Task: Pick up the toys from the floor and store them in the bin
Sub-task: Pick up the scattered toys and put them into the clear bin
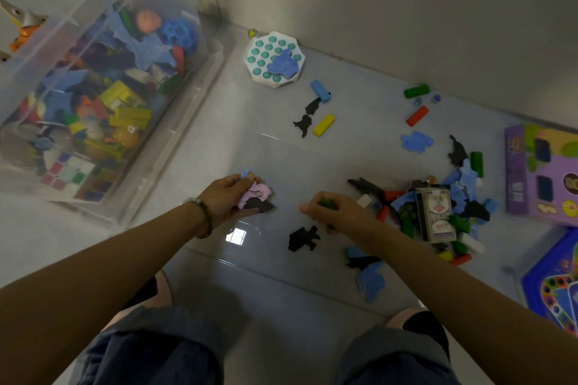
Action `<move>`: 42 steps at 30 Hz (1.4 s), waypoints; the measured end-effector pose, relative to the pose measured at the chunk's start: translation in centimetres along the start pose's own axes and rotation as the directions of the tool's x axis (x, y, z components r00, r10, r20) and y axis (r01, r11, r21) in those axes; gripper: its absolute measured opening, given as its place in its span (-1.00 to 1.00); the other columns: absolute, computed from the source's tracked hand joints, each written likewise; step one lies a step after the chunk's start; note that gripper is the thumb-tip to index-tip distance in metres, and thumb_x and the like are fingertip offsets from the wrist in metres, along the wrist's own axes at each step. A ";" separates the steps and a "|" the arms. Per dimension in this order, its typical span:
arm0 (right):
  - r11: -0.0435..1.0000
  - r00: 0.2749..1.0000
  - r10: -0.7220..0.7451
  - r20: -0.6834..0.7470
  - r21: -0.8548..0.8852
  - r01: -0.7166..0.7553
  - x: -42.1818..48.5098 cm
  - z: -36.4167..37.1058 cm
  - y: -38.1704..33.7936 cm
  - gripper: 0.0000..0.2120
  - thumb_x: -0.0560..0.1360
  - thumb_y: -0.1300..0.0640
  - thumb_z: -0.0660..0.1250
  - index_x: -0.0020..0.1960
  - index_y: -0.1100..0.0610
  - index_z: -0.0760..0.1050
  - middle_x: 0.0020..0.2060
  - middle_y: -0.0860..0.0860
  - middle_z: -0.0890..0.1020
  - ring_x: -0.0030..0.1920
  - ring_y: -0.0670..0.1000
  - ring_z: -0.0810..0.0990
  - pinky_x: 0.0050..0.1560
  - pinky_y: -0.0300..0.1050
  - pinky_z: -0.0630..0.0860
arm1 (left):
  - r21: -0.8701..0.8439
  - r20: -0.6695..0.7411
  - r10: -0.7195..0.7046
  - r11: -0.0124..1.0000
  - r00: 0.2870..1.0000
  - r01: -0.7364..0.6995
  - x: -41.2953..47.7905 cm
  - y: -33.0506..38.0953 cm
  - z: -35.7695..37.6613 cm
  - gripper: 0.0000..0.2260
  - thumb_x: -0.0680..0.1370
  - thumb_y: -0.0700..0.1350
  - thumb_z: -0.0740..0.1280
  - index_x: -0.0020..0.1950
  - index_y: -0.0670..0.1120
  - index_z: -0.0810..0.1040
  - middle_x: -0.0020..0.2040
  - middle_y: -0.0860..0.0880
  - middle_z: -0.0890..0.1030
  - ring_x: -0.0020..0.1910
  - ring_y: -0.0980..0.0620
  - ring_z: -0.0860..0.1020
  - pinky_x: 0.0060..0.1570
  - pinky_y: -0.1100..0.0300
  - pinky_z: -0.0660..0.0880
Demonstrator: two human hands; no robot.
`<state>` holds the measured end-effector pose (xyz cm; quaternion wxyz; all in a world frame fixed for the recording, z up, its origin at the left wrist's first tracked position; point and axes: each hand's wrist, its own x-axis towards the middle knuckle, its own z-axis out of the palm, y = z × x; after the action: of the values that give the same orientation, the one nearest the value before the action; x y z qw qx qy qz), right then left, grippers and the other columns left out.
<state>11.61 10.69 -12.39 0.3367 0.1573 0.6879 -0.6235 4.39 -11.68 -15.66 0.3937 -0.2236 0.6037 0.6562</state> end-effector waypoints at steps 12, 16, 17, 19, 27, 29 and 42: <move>0.792 0.973 -0.223 -0.061 -0.593 0.144 -0.4 0.5 4.4 -0.68 0.32 0.02 0.52 -0.02 0.04 0.49 -0.12 -0.04 0.57 -0.14 -0.04 0.53 -0.16 -0.19 0.47 | 0.008 0.033 -0.008 1.000 0.999 0.008 -0.2 -0.5 0.3 -0.78 0.58 -0.05 0.20 0.00 -0.15 0.57 -0.08 -0.12 0.65 -0.25 0.07 0.67 -0.23 0.25 0.62; 0.776 0.973 -0.203 -0.110 -0.623 0.092 0.1 0.6 4.8 -0.71 0.31 0.05 0.53 -0.07 0.07 0.49 -0.09 0.03 0.60 -0.10 -0.01 0.53 -0.16 -0.19 0.44 | -0.009 0.043 -0.014 1.000 0.999 0.014 -0.1 -0.5 -0.1 -0.77 0.58 -0.05 0.20 0.01 -0.16 0.57 -0.09 -0.12 0.66 -0.23 0.05 0.67 -0.22 0.23 0.62; 0.781 0.973 -0.197 -0.120 -0.619 0.081 0.2 0.6 4.8 -0.72 0.31 0.06 0.53 -0.11 0.05 0.46 -0.13 0.03 0.58 -0.12 0.00 0.52 -0.17 -0.17 0.42 | -0.012 0.047 -0.015 1.000 0.999 0.016 -0.1 -0.6 -0.2 -0.77 0.58 -0.05 0.21 0.01 -0.16 0.57 -0.11 -0.11 0.67 -0.23 0.04 0.67 -0.23 0.23 0.62; 0.793 0.973 -0.188 -0.131 -0.605 0.072 0.4 0.6 4.8 -0.70 0.30 0.07 0.54 -0.16 0.04 0.42 -0.19 0.00 0.54 -0.15 0.00 0.50 -0.20 -0.16 0.40 | -0.011 0.049 -0.014 1.000 0.999 0.014 0.0 -0.6 -0.3 -0.77 0.58 -0.05 0.21 0.01 -0.16 0.58 -0.12 -0.12 0.68 -0.21 0.02 0.67 -0.21 0.22 0.62; 0.890 0.855 -0.289 -0.430 -0.449 0.075 0.7 -0.7 4.2 -0.75 0.33 0.11 0.52 -0.16 0.11 0.45 -0.28 -0.03 0.51 -0.26 -0.05 0.46 -0.29 -0.25 0.37 | -0.003 0.030 -0.006 1.000 1.000 0.006 0.1 -0.7 -0.1 -0.78 0.57 -0.05 0.22 0.01 -0.15 0.57 -0.07 -0.14 0.65 -0.18 0.01 0.66 -0.25 0.24 0.62; 0.904 0.838 -0.291 -0.461 -0.419 0.084 1.1 -1.3 4.0 -0.75 0.33 0.13 0.53 -0.16 0.13 0.47 -0.29 -0.03 0.51 -0.26 -0.05 0.47 -0.28 -0.26 0.40 | 0.006 0.037 -0.008 1.000 0.999 0.008 0.0 -0.6 0.5 -0.79 0.57 -0.05 0.23 0.02 -0.15 0.58 -0.08 -0.13 0.65 -0.22 0.04 0.67 -0.29 0.27 0.60; 0.970 0.896 -0.232 -0.379 -0.155 0.186 1.8 -2.1 3.5 -0.80 0.42 0.27 0.42 -0.26 0.13 0.42 -0.39 -0.03 0.50 -0.41 -0.26 0.46 -0.36 -0.45 0.38 | 0.436 0.170 -0.134 0.899 0.976 0.047 0.4 -0.4 6.0 -0.68 0.57 -0.08 0.24 0.31 -0.12 0.45 0.20 -0.19 0.54 0.09 -0.12 0.56 0.06 0.02 0.55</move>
<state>11.99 12.96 -16.26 0.1307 0.1849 0.7889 -0.5713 5.55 -5.74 -15.17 0.5208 -0.0938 0.6804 0.5069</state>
